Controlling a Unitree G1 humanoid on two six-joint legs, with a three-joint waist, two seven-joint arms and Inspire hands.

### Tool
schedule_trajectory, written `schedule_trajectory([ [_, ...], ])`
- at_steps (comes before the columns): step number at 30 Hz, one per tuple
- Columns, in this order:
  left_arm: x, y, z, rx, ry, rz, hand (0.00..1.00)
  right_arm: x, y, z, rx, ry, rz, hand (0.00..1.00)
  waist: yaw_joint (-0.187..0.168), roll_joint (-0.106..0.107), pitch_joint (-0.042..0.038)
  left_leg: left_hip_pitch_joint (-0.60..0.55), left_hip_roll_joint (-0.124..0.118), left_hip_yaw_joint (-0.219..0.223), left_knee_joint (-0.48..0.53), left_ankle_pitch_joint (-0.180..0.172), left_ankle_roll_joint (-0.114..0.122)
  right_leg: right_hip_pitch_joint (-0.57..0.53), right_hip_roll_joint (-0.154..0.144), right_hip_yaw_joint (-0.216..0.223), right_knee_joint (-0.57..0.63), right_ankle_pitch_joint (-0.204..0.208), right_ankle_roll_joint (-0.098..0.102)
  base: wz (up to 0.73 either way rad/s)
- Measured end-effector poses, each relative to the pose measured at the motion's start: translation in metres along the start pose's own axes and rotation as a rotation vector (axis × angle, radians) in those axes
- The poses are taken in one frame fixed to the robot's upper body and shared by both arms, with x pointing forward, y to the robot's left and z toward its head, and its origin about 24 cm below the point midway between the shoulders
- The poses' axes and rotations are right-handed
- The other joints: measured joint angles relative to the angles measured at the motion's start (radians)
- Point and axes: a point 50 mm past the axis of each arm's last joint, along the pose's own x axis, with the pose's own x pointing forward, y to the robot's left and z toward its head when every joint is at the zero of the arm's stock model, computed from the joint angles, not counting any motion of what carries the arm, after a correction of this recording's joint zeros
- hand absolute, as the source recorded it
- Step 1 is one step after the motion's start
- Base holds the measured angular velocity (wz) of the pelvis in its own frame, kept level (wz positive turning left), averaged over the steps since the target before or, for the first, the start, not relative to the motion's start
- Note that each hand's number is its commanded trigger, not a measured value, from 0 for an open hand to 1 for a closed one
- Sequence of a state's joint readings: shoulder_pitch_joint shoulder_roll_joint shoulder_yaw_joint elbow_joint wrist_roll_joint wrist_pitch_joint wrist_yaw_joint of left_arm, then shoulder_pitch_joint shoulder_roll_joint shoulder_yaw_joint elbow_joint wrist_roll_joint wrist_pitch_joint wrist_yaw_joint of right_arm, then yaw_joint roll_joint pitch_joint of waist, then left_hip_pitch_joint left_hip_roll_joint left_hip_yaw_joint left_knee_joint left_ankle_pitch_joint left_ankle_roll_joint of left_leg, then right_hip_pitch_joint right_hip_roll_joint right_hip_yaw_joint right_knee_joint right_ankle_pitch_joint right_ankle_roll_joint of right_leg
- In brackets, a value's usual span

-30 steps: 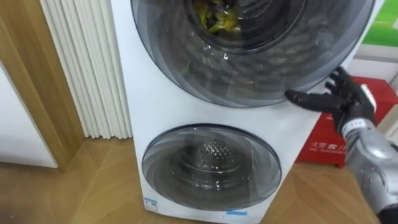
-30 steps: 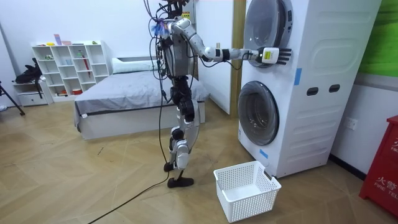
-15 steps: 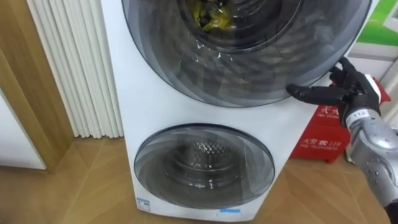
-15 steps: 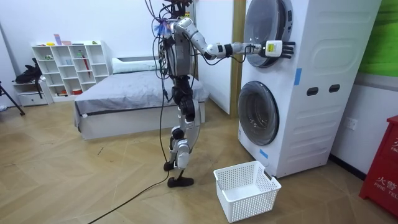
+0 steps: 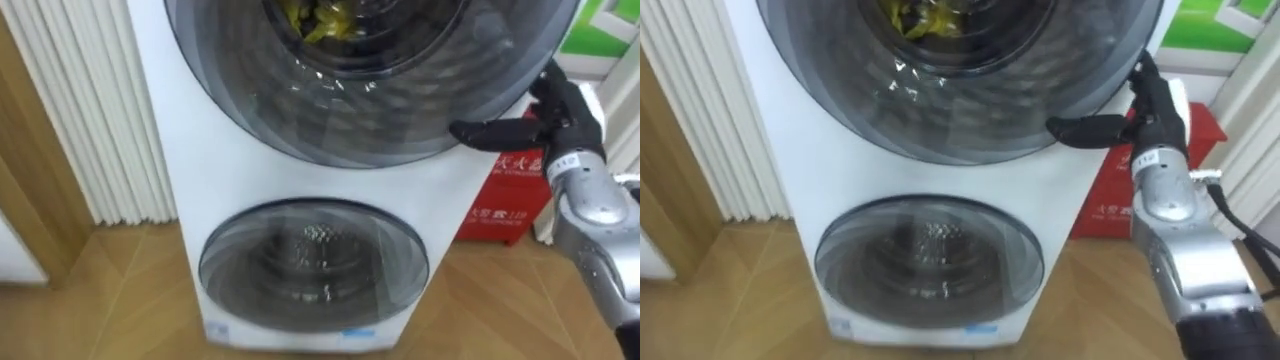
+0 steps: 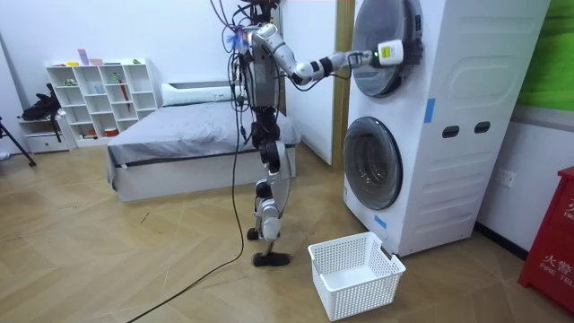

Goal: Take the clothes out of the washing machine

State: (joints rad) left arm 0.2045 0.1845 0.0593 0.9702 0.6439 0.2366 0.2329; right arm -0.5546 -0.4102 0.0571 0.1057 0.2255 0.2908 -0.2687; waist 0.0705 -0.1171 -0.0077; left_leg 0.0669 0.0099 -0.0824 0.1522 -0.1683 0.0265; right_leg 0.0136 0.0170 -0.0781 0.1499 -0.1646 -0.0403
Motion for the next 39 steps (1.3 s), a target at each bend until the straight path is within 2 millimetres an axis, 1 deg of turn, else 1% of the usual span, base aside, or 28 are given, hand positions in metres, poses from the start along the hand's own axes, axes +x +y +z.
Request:
schedule_trajectory([
  [1, -0.001, -0.004, -0.004, 0.013, 0.014, -0.013, 0.00, -0.006, 0.006, 0.022, -0.001, -0.112, 0.025, 0.00, -0.029, 0.015, 0.0015, 0.000, 0.011, -0.012, -0.008, -0.012, -0.023, 0.001, 0.001, -0.045, 0.005, 0.054, -0.019, -0.20],
  [2, -0.001, -0.005, -0.003, 0.013, 0.011, -0.014, 0.00, -0.009, 0.009, 0.029, -0.003, -0.156, 0.031, 0.00, -0.036, 0.016, 0.0010, 0.006, 0.012, 0.004, -0.010, -0.012, -0.025, 0.007, 0.000, -0.063, 0.006, 0.054, -0.019, 0.23],
  [3, -0.001, -0.004, 0.001, 0.011, -0.003, -0.011, 0.00, -0.012, 0.014, 0.037, 0.004, -0.202, 0.038, 0.00, -0.036, 0.014, 0.0014, 0.022, 0.017, 0.045, -0.009, -0.010, -0.028, 0.027, 0.001, -0.080, 0.006, 0.054, -0.019, 0.29],
  [4, -0.001, -0.003, 0.005, 0.019, -0.019, -0.010, 0.00, -0.012, 0.015, 0.036, 0.020, -0.195, 0.018, 0.00, -0.036, 0.012, 0.0032, 0.034, 0.022, 0.078, -0.009, -0.009, -0.028, 0.043, 0.004, -0.091, 0.006, 0.052, -0.016, 0.30],
  [6, -0.001, -0.005, 0.013, 0.040, -0.051, -0.013, 0.00, -0.012, 0.013, 0.035, 0.024, -0.193, 0.005, 0.00, -0.032, 0.013, 0.0055, 0.039, 0.027, 0.102, -0.013, -0.009, -0.028, 0.040, 0.010, -0.090, 0.006, 0.052, -0.016, 0.09],
  [8, -0.002, -0.007, 0.015, 0.056, -0.058, -0.020, 0.00, -0.013, 0.014, 0.037, 0.023, -0.202, 0.018, 0.00, -0.030, 0.012, 0.0060, 0.037, 0.027, 0.104, -0.018, -0.009, -0.028, 0.035, 0.012, -0.096, 0.004, 0.052, -0.016, -0.11],
  [10, -0.003, -0.008, 0.016, 0.065, -0.061, -0.022, 0.00, -0.013, 0.016, 0.036, 0.009, -0.201, 0.029, 0.00, -0.037, 0.012, 0.0059, 0.036, 0.027, 0.103, -0.017, -0.011, -0.028, 0.035, 0.011, -0.103, 0.004, 0.051, -0.016, 0.02],
  [11, -0.002, -0.007, 0.017, 0.065, -0.064, -0.019, 0.00, -0.014, 0.016, 0.035, 0.000, -0.200, 0.032, 0.00, -0.037, 0.012, 0.0060, 0.034, 0.020, 0.103, -0.017, -0.014, -0.029, 0.035, 0.011, -0.105, 0.003, 0.048, -0.020, 0.03],
  [12, -0.002, -0.007, 0.018, 0.069, -0.067, -0.020, 0.00, -0.014, 0.018, 0.034, 0.001, -0.199, 0.039, 0.00, -0.037, 0.011, 0.0061, 0.032, 0.017, 0.103, -0.017, -0.016, -0.030, 0.035, 0.008, -0.109, 0.003, 0.042, -0.029, 0.00],
  [15, -0.003, -0.007, 0.018, 0.071, -0.069, -0.020, 0.00, -0.017, 0.018, 0.030, -0.029, -0.196, 0.044, 0.00, -0.038, 0.011, 0.0047, 0.030, 0.016, 0.100, -0.010, -0.016, -0.031, 0.038, 0.006, -0.115, 0.004, 0.039, -0.027, 0.03],
  [18, -0.003, -0.009, 0.015, 0.074, -0.064, -0.024, 0.00, -0.023, 0.018, 0.027, -0.060, -0.204, 0.043, 0.00, -0.038, 0.012, 0.0043, 0.030, 0.017, 0.100, -0.001, -0.017, -0.031, 0.043, 0.007, -0.117, 0.005, 0.042, -0.033, 0.00],
  [27, -0.003, -0.009, 0.016, 0.069, -0.076, -0.023, 0.00, -0.030, 0.017, 0.020, -0.049, -0.213, 0.052, 0.00, -0.038, 0.012, 0.0037, 0.049, 0.015, 0.113, 0.000, -0.016, -0.031, 0.062, 0.006, -0.117, 0.001, 0.042, -0.033, 0.00],
  [29, -0.003, -0.008, 0.017, 0.065, -0.084, -0.023, 0.00, -0.034, 0.016, 0.018, -0.054, -0.215, 0.042, 0.00, -0.038, 0.011, 0.0031, 0.054, 0.015, 0.115, 0.000, -0.016, -0.030, 0.067, 0.005, -0.117, 0.001, 0.041, -0.032, 0.06],
  [32, -0.004, -0.010, 0.015, 0.054, -0.078, -0.030, 0.00, -0.043, 0.016, 0.016, -0.050, -0.220, 0.048, 0.00, -0.038, 0.009, 0.0019, 0.060, 0.015, 0.136, 0.000, -0.016, -0.030, 0.073, 0.003, -0.119, 0.001, 0.034, -0.029, 0.00],
  [39, -0.004, -0.012, 0.017, 0.058, -0.093, -0.037, 0.00, -0.057, 0.019, 0.017, -0.014, -0.240, 0.062, 0.00, -0.039, 0.009, 0.0009, 0.061, 0.017, 0.138, 0.000, -0.016, -0.031, 0.071, 0.004, -0.117, 0.004, 0.032, -0.031, 0.00],
])
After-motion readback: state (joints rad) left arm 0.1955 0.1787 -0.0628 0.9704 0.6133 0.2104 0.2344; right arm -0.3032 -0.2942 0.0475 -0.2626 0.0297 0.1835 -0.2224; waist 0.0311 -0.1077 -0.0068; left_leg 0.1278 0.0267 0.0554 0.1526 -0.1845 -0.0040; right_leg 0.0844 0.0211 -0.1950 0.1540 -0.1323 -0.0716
